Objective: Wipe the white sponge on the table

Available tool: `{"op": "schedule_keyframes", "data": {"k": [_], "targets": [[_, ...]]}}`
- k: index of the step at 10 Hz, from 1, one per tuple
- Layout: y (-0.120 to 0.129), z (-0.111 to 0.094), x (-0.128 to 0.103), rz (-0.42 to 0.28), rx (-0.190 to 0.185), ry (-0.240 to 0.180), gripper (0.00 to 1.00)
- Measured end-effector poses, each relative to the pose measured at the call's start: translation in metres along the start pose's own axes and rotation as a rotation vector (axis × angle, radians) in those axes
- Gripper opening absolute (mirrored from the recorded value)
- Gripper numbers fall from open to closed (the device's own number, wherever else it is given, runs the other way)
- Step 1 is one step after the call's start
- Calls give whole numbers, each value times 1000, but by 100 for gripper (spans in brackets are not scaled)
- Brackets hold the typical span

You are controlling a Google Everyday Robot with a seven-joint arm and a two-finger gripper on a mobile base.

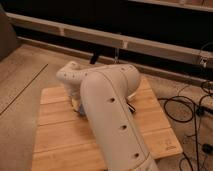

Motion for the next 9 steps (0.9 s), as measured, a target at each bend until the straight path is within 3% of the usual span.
{"op": "schedule_keyframes", "data": {"k": [4, 7, 9], "targets": [[9, -8, -41, -78, 25, -21, 0], [30, -17, -77, -146, -3, -73, 0], [34, -19, -81, -155, -7, -81, 0]]}}
